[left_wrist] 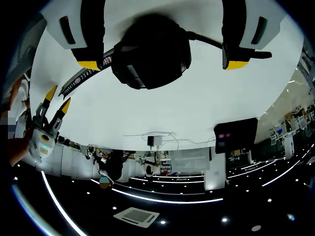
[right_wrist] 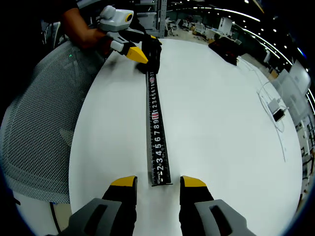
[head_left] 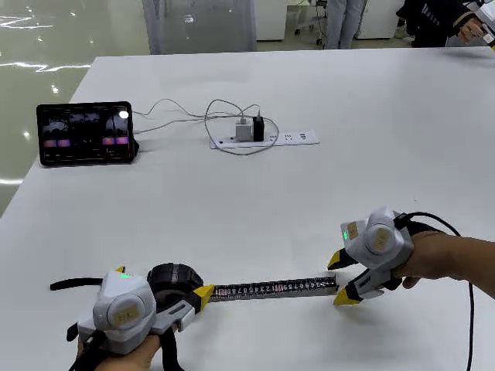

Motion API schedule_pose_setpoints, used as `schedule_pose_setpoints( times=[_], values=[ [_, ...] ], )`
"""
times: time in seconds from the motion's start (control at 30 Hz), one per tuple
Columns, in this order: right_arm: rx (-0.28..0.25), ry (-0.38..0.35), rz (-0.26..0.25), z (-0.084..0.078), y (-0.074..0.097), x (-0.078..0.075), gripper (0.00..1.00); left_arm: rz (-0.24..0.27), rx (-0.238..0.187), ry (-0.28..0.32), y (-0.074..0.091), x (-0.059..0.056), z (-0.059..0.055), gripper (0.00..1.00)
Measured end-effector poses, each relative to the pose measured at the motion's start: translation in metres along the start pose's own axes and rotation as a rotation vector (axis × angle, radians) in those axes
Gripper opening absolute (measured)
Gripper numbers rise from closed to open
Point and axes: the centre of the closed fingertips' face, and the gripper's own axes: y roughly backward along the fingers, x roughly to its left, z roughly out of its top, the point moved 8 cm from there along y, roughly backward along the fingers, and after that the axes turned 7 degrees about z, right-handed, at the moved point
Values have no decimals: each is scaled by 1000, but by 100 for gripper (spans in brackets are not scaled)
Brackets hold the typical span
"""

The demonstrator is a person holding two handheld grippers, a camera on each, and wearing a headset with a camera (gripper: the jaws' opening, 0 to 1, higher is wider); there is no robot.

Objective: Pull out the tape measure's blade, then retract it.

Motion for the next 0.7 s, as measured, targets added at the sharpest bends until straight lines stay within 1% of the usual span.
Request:
schedule_pose_setpoints(
  times=[0.07, 0.1, 0.17, 0.2, 0.23, 0.27, 0.3, 0.33, 0.4, 0.43, 0.5, 0.57, 0.63, 0.7],
  values=[
    [11, 12, 2, 1, -1, 1, 27, -7, -5, -11, 0, -2, 1, 99],
    [19, 20, -3, 1, -2, 0, 24, -6, -11, -1, 0, -2, 2, 99],
    [26, 17, -7, 0, -2, -1, 20, -7, -8, 21, 0, -2, 2, 99],
    [17, 2, 0, 0, -4, -1, 19, -5, -4, 26, 0, -2, 1, 99],
    [22, -3, -1, 0, -5, -1, 17, -8, 3, 40, -1, -2, 0, 99],
    [30, -1, 13, 1, -4, 2, 15, -11, 12, 51, -1, -3, -1, 98],
    [31, 7, 15, 3, -4, 4, 12, -10, 12, 52, -1, -3, -1, 98],
    [43, 33, 14, 3, -4, 4, 12, -9, 13, 56, -1, -3, -1, 98],
    [40, -7, 17, 2, -4, 3, 12, -11, 17, 64, 0, -4, -1, 98],
    [37, -26, 19, 2, -4, 2, 11, -10, 20, 53, -1, -6, -1, 97],
    [37, -44, 22, 3, -3, 2, 11, -10, 17, 45, 0, -7, 1, 95],
    [42, -52, 25, 3, -4, 0, 11, -12, 11, 54, 0, -7, 4, 90],
    [54, -60, 28, 4, -5, -1, 11, -10, 17, 57, -1, -8, 5, 86],
    [73, -51, 31, 7, -4, 0, 11, -20, 62, 87, 0, -10, 2, 80]
  ],
)
